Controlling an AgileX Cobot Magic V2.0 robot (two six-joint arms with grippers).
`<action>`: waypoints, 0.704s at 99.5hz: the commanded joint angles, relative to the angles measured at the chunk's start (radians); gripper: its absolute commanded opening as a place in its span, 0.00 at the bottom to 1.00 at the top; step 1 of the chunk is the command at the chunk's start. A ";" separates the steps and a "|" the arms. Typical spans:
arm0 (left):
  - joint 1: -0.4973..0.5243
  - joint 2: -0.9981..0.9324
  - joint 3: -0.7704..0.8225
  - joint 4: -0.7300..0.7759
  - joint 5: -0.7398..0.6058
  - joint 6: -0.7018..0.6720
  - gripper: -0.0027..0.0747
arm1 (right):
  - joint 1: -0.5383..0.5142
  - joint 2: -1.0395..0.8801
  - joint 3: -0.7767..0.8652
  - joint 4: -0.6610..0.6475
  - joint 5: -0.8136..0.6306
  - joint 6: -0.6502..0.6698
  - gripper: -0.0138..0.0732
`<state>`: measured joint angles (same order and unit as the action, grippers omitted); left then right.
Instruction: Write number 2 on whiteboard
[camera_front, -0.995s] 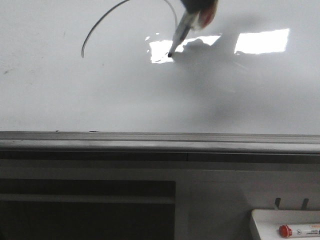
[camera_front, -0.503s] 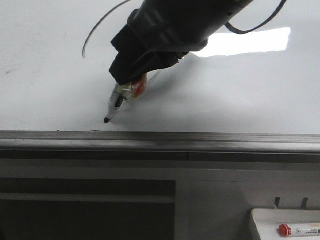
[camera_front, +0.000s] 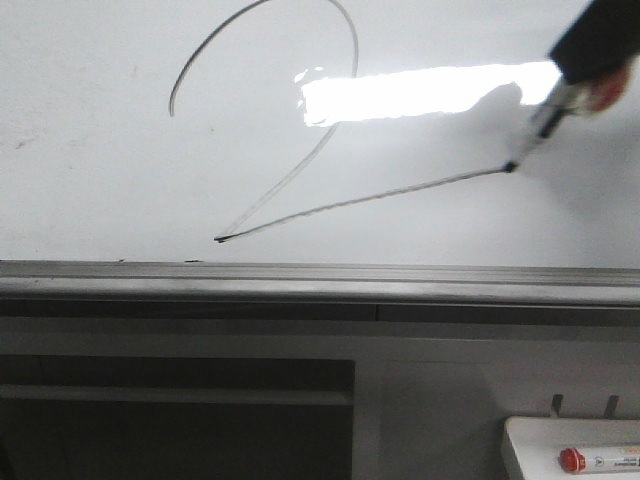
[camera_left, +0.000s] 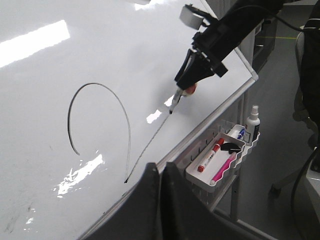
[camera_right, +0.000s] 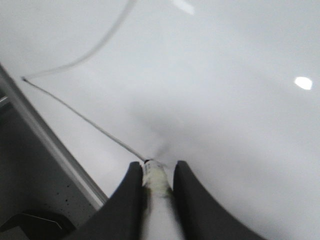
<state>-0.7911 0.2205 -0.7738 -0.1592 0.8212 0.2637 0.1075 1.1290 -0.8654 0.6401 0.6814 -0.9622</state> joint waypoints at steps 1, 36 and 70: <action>-0.006 0.013 -0.022 -0.016 -0.082 -0.013 0.01 | -0.169 -0.047 0.019 -0.165 -0.273 0.026 0.09; -0.006 0.013 -0.014 -0.027 -0.133 -0.013 0.01 | -0.081 -0.152 -0.032 -0.020 -0.226 0.070 0.09; -0.006 0.128 -0.019 -0.206 -0.227 0.165 0.38 | 0.352 -0.285 -0.216 0.416 -0.049 -0.122 0.09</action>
<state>-0.7911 0.2764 -0.7678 -0.2714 0.7044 0.3157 0.3623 0.8412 -1.0413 0.9705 0.6289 -1.0013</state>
